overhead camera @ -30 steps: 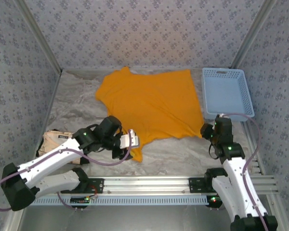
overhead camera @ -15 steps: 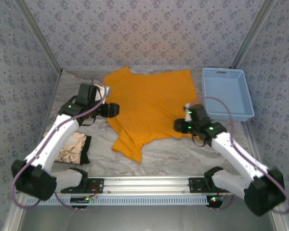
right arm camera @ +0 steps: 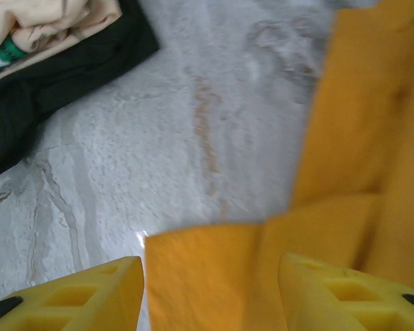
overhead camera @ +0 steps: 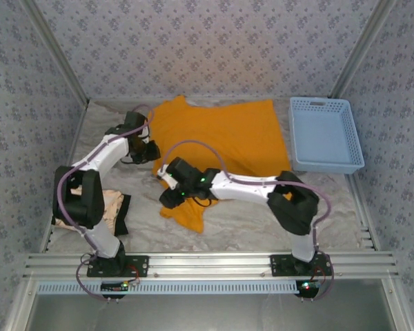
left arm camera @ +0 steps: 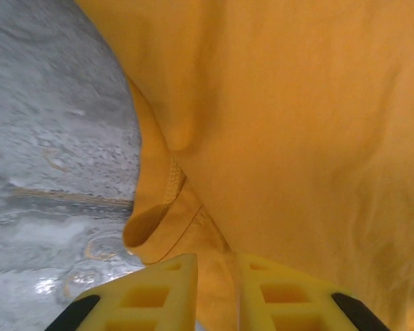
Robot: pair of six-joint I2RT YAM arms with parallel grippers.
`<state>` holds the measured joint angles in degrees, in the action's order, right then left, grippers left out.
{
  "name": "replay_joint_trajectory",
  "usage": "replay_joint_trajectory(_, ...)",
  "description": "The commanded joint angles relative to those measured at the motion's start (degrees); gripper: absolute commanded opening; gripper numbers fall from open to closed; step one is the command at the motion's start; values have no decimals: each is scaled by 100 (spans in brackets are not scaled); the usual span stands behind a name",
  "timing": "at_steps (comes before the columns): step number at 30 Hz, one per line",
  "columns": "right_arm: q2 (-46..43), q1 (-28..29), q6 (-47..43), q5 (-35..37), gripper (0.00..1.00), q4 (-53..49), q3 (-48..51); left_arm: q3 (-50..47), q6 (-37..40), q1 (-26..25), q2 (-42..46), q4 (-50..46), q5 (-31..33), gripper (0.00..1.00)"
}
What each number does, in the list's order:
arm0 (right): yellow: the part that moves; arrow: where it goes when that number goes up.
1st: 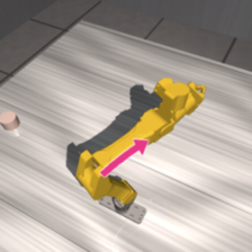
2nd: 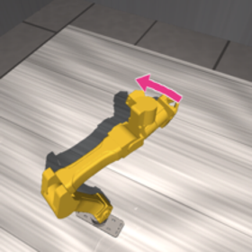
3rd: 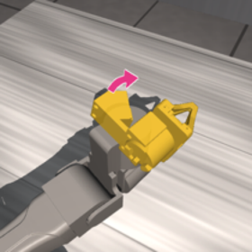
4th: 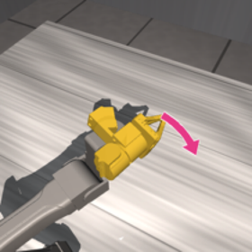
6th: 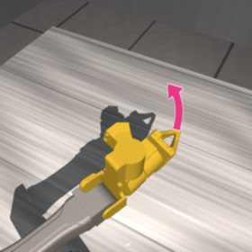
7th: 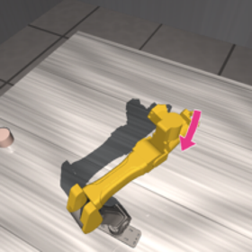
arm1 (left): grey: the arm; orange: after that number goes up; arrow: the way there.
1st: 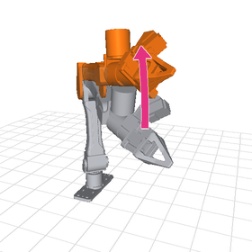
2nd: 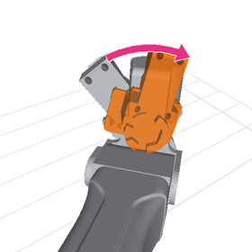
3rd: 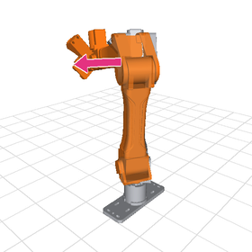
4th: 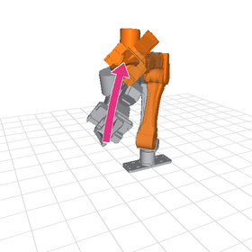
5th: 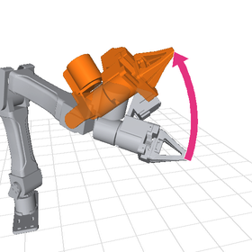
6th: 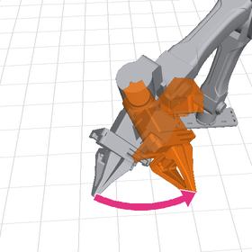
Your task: Fold the inside-out t-shirt
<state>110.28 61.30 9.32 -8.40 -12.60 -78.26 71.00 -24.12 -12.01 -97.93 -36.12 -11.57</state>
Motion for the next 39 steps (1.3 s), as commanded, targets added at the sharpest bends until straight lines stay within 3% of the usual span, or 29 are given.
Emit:
replay_joint_trajectory(1, 460, 238, -409, -259, 57, -344, -344, -431, -183, -60, -139, 48, -277, 22)
replay_joint_trajectory(6, 769, 333, -610, 48, 57, -717, -497, -1024, -432, -106, -354, 339, -47, 22)
replay_joint_trajectory(9, 798, 317, -668, 6, 40, -756, -417, -1206, -488, -170, -445, 413, 91, 19)
replay_joint_trajectory(11, 803, 329, -719, 47, 31, -799, -339, -1323, -571, -131, -427, 390, 378, 11)
replay_joint_trajectory(13, 782, 338, -769, 85, 16, -793, -219, -1437, -593, -36, -307, 398, 562, 0)
replay_joint_trajectory(15, 705, 356, -848, 76, 1, -765, -73, -1515, -660, 58, -105, 389, 662, 0)
replay_joint_trajectory(16, 629, 369, -903, 50, 0, -745, 10, -1563, -680, 105, 51, 388, 678, 0)
replay_joint_trajectory(24, -562, 525, -1456, -970, 0, -375, 899, -1880, -891, 153, 1447, -459, 1119, 0)
replay_joint_trajectory(28, -635, 542, -1653, -1468, 0, -296, 1145, -2211, -1208, 164, 1950, -857, 1808, 0)
replay_joint_trajectory(30, -587, 549, -1656, -1891, 13, -283, 1124, -2402, -1462, 176, 2106, -961, 1904, 0)
replay_joint_trajectory(32, -657, 528, -1610, -1997, 26, -227, 1121, -2786, -1750, 232, 2323, -777, 1598, 0)
replay_joint_trajectory(34, -773, 373, -1464, -1622, 33, -196, 1120, -3145, -1907, 320, 2477, -536, 1241, 0)
replay_joint_trajectory(35, -788, 241, -1364, -1405, 35, -211, 1095, -3205, -1904, 331, 2480, -506, 1259, 3)
replay_joint_trajectory(37, -686, -162, -1105, -1087, 50, -268, 1045, -3242, -1832, 357, 2397, -493, 1371, 5)
replay_joint_trajectory(39, -457, -514, -881, -772, 54, -371, 686, -3218, -1760, 378, 2288, -459, 1395, 4)
